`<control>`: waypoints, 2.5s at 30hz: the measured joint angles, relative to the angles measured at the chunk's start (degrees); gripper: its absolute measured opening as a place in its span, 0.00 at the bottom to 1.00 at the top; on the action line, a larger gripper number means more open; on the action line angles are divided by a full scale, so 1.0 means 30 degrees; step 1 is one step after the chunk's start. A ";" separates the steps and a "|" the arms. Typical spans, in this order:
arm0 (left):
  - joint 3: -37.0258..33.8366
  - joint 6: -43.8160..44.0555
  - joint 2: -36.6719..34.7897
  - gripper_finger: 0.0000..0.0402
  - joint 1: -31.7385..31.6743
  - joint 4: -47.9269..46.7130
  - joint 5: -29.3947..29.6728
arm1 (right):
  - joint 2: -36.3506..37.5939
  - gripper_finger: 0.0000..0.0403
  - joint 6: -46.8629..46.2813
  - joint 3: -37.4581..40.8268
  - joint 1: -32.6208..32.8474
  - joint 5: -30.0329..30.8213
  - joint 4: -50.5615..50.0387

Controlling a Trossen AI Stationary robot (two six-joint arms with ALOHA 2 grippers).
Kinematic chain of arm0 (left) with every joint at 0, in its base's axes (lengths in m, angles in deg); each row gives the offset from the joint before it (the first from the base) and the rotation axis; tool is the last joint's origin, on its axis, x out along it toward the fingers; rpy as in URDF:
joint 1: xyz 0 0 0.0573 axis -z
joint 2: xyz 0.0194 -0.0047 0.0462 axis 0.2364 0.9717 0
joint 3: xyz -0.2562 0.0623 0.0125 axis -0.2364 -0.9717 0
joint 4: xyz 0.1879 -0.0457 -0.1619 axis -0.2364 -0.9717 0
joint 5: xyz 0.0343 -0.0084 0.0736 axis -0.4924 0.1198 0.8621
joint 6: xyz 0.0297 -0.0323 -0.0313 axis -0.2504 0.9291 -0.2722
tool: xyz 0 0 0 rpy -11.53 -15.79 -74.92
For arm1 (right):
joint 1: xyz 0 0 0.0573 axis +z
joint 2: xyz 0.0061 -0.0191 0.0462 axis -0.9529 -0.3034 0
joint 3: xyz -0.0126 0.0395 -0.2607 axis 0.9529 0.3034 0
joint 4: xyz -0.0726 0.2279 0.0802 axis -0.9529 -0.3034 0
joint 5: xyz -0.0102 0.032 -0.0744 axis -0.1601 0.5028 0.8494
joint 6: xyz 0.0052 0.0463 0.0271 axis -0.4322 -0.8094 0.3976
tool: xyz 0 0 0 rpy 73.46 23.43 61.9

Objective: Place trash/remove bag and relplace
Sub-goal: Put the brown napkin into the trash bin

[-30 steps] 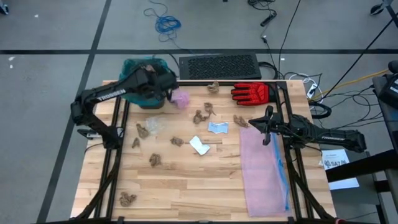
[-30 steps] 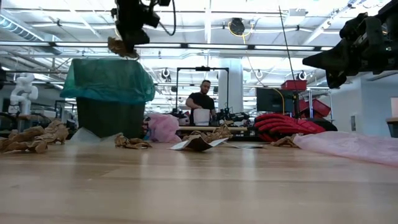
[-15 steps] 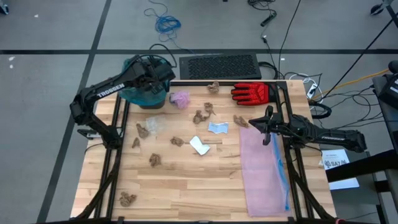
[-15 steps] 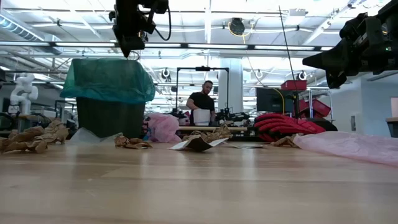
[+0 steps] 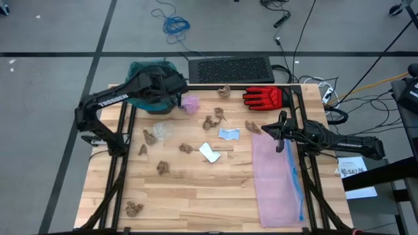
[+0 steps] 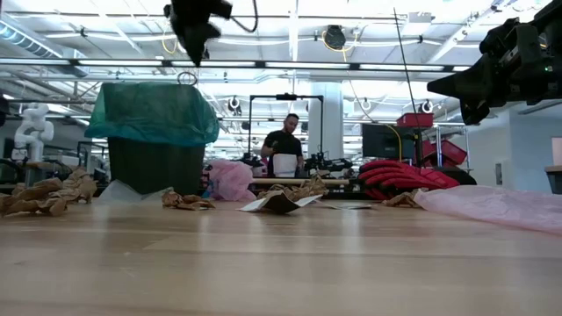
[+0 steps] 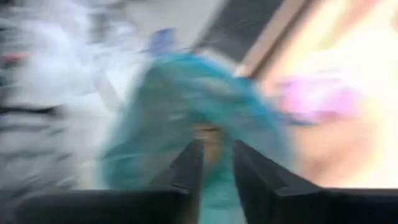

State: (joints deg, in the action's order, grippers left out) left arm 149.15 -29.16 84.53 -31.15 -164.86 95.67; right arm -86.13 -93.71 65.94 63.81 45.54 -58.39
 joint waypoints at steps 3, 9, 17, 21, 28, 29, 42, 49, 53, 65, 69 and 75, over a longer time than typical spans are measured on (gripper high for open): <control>-0.0001 0.0585 -0.0035 0.03 0.1277 -0.0199 -0.3045 | 0.0000 0.00 0.0000 0.0000 -0.0004 0.0004 0.0000; -0.2323 0.4147 0.0246 0.01 0.3379 -0.2194 -0.4943 | 0.0000 0.00 0.0000 0.0000 0.0004 0.0004 -0.0005; -0.8243 1.0101 0.0249 0.00 0.5527 -0.1315 -0.8198 | 0.0000 0.00 0.0002 0.0000 -0.0004 0.0004 -0.0002; -1.0426 1.2000 0.0257 0.00 0.6267 -0.0828 -0.9311 | 0.0000 0.00 0.0000 0.0000 -0.0001 0.0001 0.0000; -1.2926 1.4011 0.0229 0.00 0.6232 0.0565 -0.9458 | 0.0000 0.00 0.0000 0.0000 -0.0002 -0.0003 0.0000; -1.3317 1.4159 0.0228 0.00 0.6150 0.0879 -0.9453 | 0.0002 0.00 0.0000 0.0000 0.0004 -0.0003 0.0003; -1.5567 1.5390 0.0242 0.29 0.5570 0.1411 -0.8016 | 0.0005 0.00 -0.0284 -0.0007 0.0003 -0.0002 0.0005; -1.6888 1.5187 0.0242 0.52 0.5006 0.3017 -0.8111 | 0.0000 0.00 -0.0284 -0.0007 -0.0004 -0.0003 0.0007; -1.8017 1.4209 0.0235 0.54 0.4593 0.5451 -0.8695 | 0.0004 0.00 -0.0287 -0.0007 -0.0004 0.0000 0.0007; -1.8969 1.3386 0.0249 0.22 0.4133 0.7504 -0.7734 | 0.0000 0.00 -0.0284 -0.0007 -0.0004 -0.0003 0.0000; -1.8104 1.2957 0.0249 0.04 0.4810 0.6845 -0.7666 | 0.0007 0.00 -0.0284 -0.0007 -0.0004 -0.0003 0.0004; -1.4474 1.2832 0.0249 0.02 0.6327 0.4584 -0.6531 | 0.0007 0.00 -0.0291 -0.0007 -0.0004 -0.0003 -0.0007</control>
State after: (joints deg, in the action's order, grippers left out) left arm 105.72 9.33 85.28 -12.17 -151.10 76.08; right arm -86.11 -94.59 65.92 63.80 45.53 -58.41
